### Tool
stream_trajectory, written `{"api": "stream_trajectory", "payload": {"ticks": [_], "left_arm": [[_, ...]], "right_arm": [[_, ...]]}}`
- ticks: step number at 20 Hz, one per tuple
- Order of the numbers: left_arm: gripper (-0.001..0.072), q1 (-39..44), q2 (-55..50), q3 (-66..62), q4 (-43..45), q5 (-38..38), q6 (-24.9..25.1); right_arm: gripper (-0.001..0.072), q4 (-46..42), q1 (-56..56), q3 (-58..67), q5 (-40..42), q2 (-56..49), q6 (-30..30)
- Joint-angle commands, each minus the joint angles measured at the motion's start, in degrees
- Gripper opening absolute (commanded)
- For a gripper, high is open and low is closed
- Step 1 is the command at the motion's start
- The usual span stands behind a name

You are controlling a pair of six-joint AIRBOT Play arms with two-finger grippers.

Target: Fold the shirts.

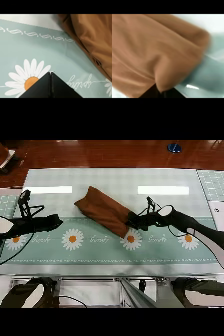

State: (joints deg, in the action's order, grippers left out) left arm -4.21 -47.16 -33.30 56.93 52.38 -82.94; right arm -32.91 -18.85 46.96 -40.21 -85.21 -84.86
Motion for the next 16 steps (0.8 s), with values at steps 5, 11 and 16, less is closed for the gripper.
{"api": "stream_trajectory", "payload": {"ticks": [5,11,16], "left_arm": [[0.0017,-0.04,-0.02,0.02,0.0,-0.39,0.37],[0.0017,-0.04,-0.02,0.13,0.07,-0.31,0.44],[0.0017,-0.04,0.0,2.67,0.04,0.79,0.39]], "right_arm": [[0.0027,-8.57,0.33,27.63,-15.04,-3.98,5.66],[0.0027,-20.9,9.64,55.74,-29.29,-3.96,-4.79],[0.0027,-21.66,23.19,65.61,-40.72,-2.45,-8.15]]}}
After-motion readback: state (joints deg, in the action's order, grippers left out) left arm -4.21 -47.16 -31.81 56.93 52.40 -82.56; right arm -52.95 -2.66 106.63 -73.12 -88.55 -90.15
